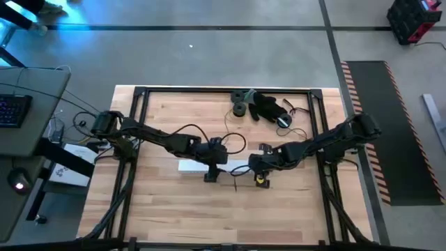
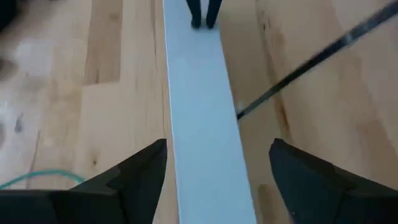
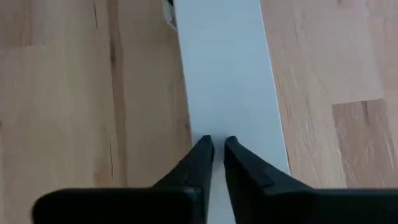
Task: Ziptie cables
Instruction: Close the white cable duct
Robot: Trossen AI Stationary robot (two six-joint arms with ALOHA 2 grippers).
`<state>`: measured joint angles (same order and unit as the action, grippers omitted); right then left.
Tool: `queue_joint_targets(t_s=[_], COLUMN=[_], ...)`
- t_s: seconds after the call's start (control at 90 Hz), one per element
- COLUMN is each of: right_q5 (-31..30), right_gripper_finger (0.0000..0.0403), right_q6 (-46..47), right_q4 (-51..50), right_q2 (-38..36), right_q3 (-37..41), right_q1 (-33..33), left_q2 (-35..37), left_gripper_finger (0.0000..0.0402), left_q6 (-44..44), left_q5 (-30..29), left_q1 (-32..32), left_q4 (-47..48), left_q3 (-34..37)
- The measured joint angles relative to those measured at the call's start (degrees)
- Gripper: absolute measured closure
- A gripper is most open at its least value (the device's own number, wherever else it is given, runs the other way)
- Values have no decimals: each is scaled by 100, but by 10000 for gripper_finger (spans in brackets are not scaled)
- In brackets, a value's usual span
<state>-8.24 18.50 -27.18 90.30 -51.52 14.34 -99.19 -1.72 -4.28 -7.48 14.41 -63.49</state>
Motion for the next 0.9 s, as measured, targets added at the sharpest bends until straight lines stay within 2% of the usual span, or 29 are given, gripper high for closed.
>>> queue_joint_targets(t_s=[0.322,0.556,0.722,0.9], right_q5=[-34,-17,327,623], right_gripper_finger=[232,158,122,108], right_q6=[-152,-563,-917,-1350], right_q4=[126,180,16,-135], right_q2=[-547,-570,-561,-279], right_q3=[7,1,-5,-7], right_q1=[-38,-286,-473,-572], left_q2=[-51,-32,-32,-32], left_gripper_finger=[179,182,182,182], left_q6=[254,256,295,302], left_q5=[-32,-67,-90,-100], left_q1=[21,17,17,-5], left_q4=[-275,-254,-206,-233], left_q3=[298,298,298,299])
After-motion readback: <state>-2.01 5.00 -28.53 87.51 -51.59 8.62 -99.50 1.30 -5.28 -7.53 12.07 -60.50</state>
